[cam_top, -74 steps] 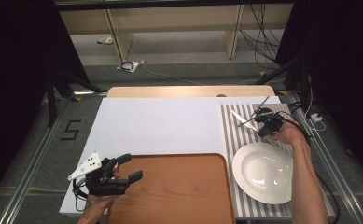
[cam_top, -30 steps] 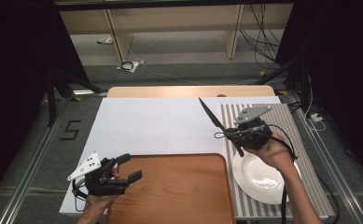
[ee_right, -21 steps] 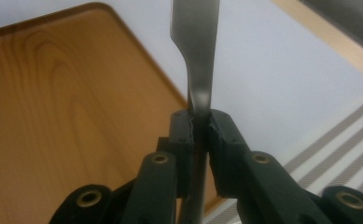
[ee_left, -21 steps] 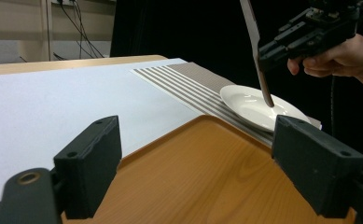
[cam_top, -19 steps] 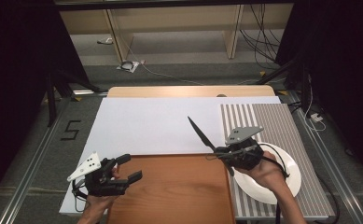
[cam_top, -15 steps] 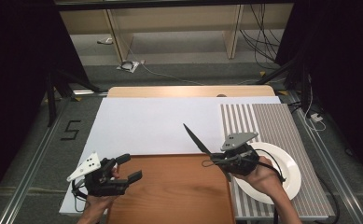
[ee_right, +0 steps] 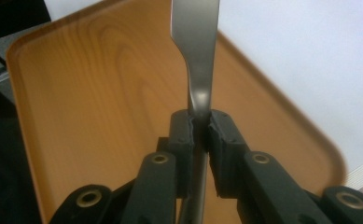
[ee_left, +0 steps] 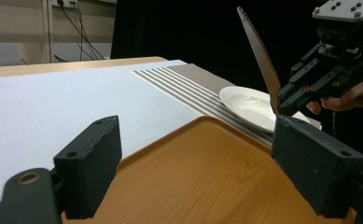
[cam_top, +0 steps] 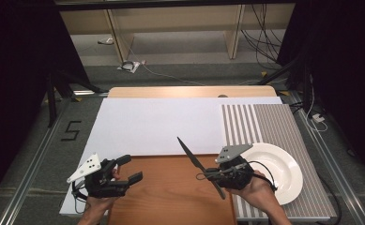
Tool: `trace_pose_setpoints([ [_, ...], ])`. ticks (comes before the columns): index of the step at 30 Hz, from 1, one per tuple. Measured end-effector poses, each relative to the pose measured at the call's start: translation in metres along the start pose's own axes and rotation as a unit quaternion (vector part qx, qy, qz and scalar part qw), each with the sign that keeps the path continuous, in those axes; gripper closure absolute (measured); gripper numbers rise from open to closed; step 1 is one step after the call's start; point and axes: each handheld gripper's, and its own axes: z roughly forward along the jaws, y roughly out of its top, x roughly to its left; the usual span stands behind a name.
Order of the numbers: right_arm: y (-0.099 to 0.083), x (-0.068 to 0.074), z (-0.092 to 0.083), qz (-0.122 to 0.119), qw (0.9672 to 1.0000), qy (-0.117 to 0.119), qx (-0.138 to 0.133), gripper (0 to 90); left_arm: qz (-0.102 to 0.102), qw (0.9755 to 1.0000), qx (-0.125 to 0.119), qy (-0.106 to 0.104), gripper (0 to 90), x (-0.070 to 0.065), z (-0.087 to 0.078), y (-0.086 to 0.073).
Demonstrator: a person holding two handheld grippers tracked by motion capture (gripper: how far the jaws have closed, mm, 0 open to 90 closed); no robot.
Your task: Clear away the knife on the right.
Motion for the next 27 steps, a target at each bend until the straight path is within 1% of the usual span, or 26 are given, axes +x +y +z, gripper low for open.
trace_pose_setpoints([
  [5,-0.006,0.006,0.006,0.015,0.9997,0.014,0.013,80.8,0.001,1.0000,-0.001,0.000,16.0,0.000,-0.001,0.000],
  [6,-0.007,0.007,0.008,0.016,0.9996,0.015,0.018,80.8,0.001,1.0000,-0.001,0.000,16.0,0.000,-0.001,0.000],
  [7,-0.009,0.009,0.012,0.017,0.9994,0.022,0.023,80.8,0.000,1.0000,-0.001,0.000,16.0,0.000,-0.001,0.000],
  [10,-0.011,0.011,0.015,0.021,0.9990,0.026,0.029,80.8,0.002,1.0000,0.000,0.000,16.0,0.000,0.000,0.000],
  [11,-0.012,0.013,0.018,0.022,0.9987,0.030,0.034,80.8,0.002,1.0000,0.000,0.000,16.0,0.000,0.000,0.000],
  [14,-0.014,0.015,0.019,0.024,0.9985,0.032,0.036,80.8,0.002,1.0000,0.000,0.000,16.0,0.000,0.000,0.000],
  [16,-0.015,0.018,0.021,0.023,0.9982,0.035,0.043,80.8,0.001,1.0000,-0.001,0.000,16.0,0.000,-0.001,0.000],
  [17,-0.017,0.020,0.022,0.027,0.9977,0.037,0.050,80.8,0.001,1.0000,-0.001,0.000,16.0,0.000,-0.001,0.000],
  [20,-0.019,0.022,0.023,0.028,0.9975,0.039,0.053,80.8,0.001,1.0000,-0.002,-0.001,16.0,0.000,-0.001,0.000],
  [21,-0.021,0.023,0.025,0.029,0.9970,0.041,0.059,80.8,0.001,1.0000,-0.002,-0.001,16.0,0.000,-0.001,0.000],
  [27,-0.025,0.027,0.027,0.032,0.9958,0.044,0.073,80.8,0.002,1.0000,-0.001,-0.001,16.0,0.000,-0.001,0.000],
])
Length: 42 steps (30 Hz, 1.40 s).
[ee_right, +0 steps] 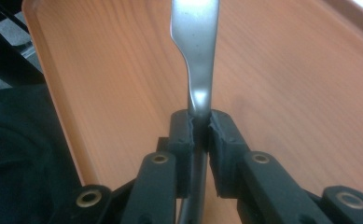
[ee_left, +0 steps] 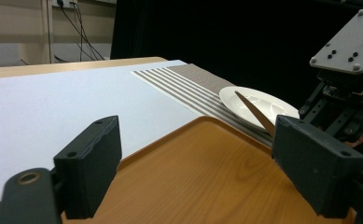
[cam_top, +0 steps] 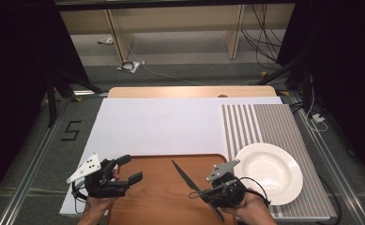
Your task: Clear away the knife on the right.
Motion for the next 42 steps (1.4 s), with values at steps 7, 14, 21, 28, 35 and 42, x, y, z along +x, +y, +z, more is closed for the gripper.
trace_pose_setpoints([
  [7,-0.004,0.005,0.007,-0.003,0.9994,-0.003,0.034,80.8,-0.001,1.0000,-0.001,0.000,16.0,0.000,0.000,0.000],
  [14,-0.005,0.007,0.009,0.003,0.9987,0.001,0.051,80.8,0.000,1.0000,0.000,0.000,16.0,0.000,0.000,0.000],
  [21,-0.004,0.008,0.014,0.008,0.9974,-0.004,0.071,80.8,0.000,1.0000,0.000,0.000,16.1,0.000,0.000,0.000],
  [28,-0.006,0.011,0.027,-0.005,0.9934,-0.012,0.114,80.6,0.001,1.0000,0.001,-0.001,16.0,-0.001,0.000,0.000],
  [35,-0.006,0.015,0.035,-0.012,0.9901,-0.029,0.137,80.3,0.001,1.0000,0.001,-0.001,16.0,0.000,0.000,0.000],
  [42,-0.006,0.017,0.039,-0.022,0.9883,-0.040,0.146,78.8,0.001,1.0000,0.002,-0.001,16.0,-0.001,0.001,0.000],
])
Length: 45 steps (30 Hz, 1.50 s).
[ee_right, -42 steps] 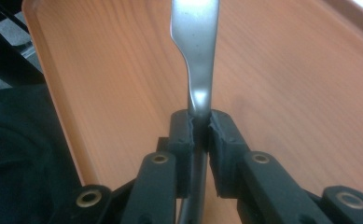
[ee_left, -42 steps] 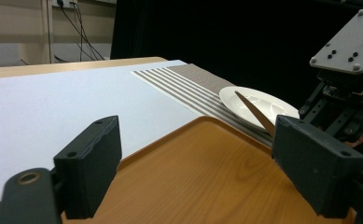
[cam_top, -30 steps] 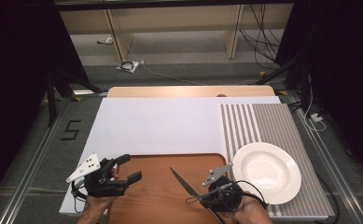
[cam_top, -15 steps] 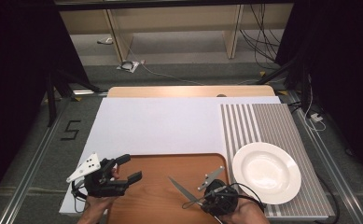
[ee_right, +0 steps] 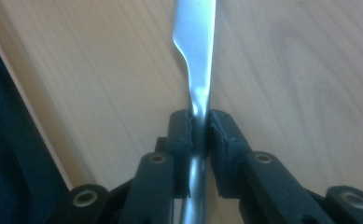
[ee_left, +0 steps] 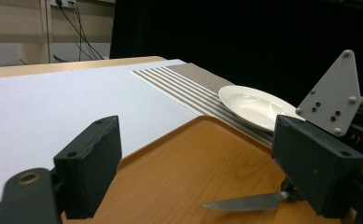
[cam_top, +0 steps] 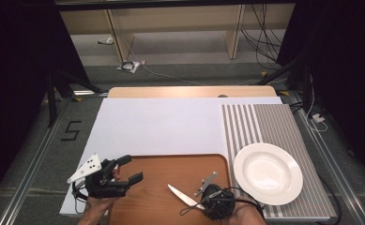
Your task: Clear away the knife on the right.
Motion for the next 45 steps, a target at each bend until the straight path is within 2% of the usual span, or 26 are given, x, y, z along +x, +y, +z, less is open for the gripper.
trace_pose_setpoints([
  [1,0.000,0.000,-0.001,0.001,1.0000,0.000,-0.005,79.0,0.000,1.0000,0.000,0.000,16.0,0.000,0.000,0.000],
  [2,0.000,0.000,-0.006,-0.002,0.9999,0.000,-0.017,71.6,0.000,1.0000,0.000,0.000,16.0,0.000,0.000,0.000],
  [4,0.000,0.000,-0.009,-0.004,0.9997,-0.007,-0.023,71.9,-0.001,1.0000,-0.001,0.000,16.0,0.000,0.000,0.000],
  [5,0.000,0.001,-0.012,-0.008,0.9994,-0.009,-0.032,72.7,-0.001,1.0000,-0.001,0.000,16.0,0.000,0.000,0.000],
  [6,-0.001,0.004,-0.017,-0.014,0.9985,-0.007,-0.052,74.7,-0.001,1.0000,-0.001,0.000,16.1,0.000,0.000,0.000],
  [10,-0.002,0.012,-0.016,-0.032,0.9975,-0.014,-0.062,77.8,-0.001,1.0000,0.000,0.000,16.1,0.000,0.000,0.000],
  [12,-0.004,0.017,-0.012,-0.047,0.9964,-0.018,-0.069,85.2,0.000,1.0000,0.000,-0.001,16.0,-0.001,0.000,0.000],
  [15,-0.006,0.018,-0.009,-0.051,0.9955,-0.020,-0.077,88.5,-0.001,1.0000,-0.001,-0.001,16.0,-0.001,0.000,0.000],
  [22,-0.010,0.016,-0.005,-0.051,0.9953,-0.026,-0.078,90.0,0.000,1.0000,0.000,-0.001,16.0,-0.001,0.000,0.000],
  [29,-0.014,0.017,0.000,-0.054,0.9958,-0.038,-0.063,90.0,0.001,1.0000,0.001,-0.001,16.0,-0.001,0.000,0.000],
  [33,-0.016,0.018,0.000,-0.056,0.9954,-0.052,-0.058,90.0,0.001,1.0000,0.002,-0.001,16.0,-0.001,0.000,0.000],
  [45,-0.029,0.009,-0.002,-0.035,0.9951,-0.079,-0.048,90.0,0.001,1.0000,0.002,-0.001,16.0,-0.001,0.000,0.000],
])
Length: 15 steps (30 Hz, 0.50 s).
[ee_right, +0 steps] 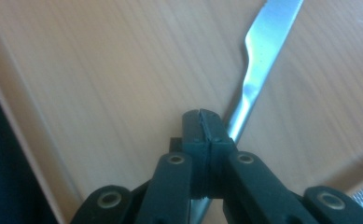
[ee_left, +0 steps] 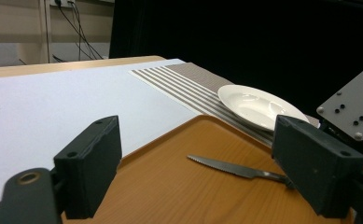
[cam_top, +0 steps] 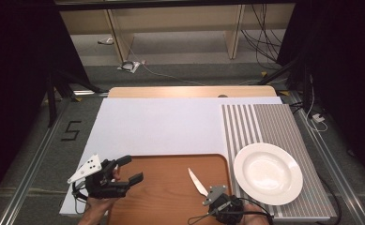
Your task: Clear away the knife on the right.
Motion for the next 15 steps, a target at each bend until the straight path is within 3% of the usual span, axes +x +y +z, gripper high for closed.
trace_pose_setpoints([
  [15,-0.015,-0.011,-0.005,0.026,0.9994,-0.024,0.006,90.0,0.000,1.0000,0.000,0.000,16.1,0.000,0.000,0.000],
])
